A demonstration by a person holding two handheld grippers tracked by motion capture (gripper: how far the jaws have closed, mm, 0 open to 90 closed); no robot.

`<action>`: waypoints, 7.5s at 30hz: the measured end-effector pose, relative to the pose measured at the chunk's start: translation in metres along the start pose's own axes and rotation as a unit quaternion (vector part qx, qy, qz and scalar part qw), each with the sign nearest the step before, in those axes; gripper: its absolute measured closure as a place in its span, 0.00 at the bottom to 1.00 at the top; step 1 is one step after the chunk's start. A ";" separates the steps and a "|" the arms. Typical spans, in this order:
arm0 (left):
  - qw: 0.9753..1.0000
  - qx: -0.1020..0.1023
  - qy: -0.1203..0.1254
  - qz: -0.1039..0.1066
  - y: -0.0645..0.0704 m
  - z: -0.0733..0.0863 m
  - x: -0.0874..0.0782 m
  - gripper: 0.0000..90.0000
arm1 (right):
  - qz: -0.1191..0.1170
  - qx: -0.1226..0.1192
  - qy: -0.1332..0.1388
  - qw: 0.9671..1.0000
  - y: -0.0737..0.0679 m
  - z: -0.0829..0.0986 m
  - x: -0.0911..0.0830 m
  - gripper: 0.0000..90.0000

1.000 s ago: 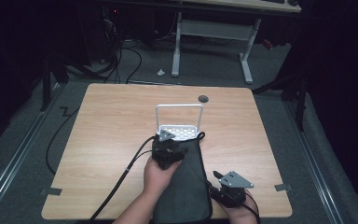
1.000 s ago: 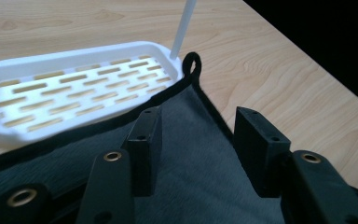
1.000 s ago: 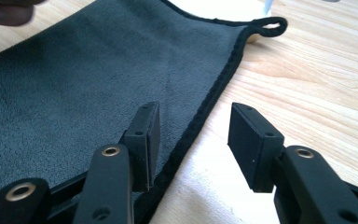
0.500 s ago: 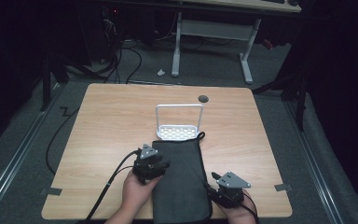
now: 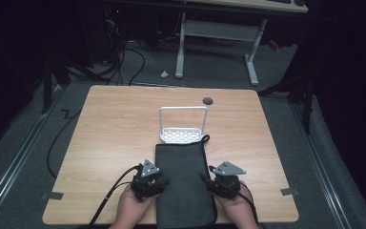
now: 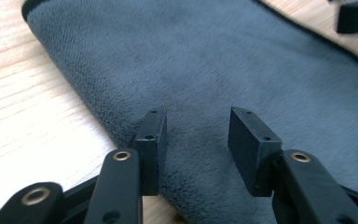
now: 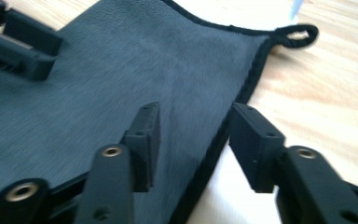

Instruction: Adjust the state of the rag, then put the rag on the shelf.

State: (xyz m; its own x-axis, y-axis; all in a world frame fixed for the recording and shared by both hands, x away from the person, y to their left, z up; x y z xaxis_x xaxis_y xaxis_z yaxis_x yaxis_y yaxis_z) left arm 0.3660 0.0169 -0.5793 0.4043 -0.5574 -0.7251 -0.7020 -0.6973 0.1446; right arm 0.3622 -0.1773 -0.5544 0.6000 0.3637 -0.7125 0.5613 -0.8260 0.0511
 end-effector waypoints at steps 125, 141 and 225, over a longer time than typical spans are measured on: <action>0.992 -0.122 0.039 0.019 -0.051 -0.004 -0.008 0.91 | -0.041 0.025 -0.033 0.998 -0.006 -0.018 0.055 0.88; 0.993 -0.077 0.085 0.003 -0.040 -0.037 -0.027 0.93 | -0.028 0.040 0.033 0.998 0.000 -0.027 0.026 0.88; 0.967 0.030 0.242 -0.072 -0.099 -0.275 -0.110 0.94 | 0.059 0.016 0.216 0.975 0.098 -0.246 -0.074 0.88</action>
State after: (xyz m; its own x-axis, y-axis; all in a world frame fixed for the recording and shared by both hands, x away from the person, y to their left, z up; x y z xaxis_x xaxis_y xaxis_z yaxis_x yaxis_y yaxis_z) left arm 0.5522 0.0237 -0.3285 0.7168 -0.6132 -0.3319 -0.6458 -0.7634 0.0158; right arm 0.5131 -0.1794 -0.3249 0.8471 0.4067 -0.3422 0.4598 -0.8837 0.0879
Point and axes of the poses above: each handheld gripper's, and its own axes: x roughly forward along the jaws, z roughly out of its underside, y roughly to its right, the point moved 8 cm from there along x, roughly forward along the jaws, and after that the axes turned 6 degrees about -y, right-handed, at the moved point
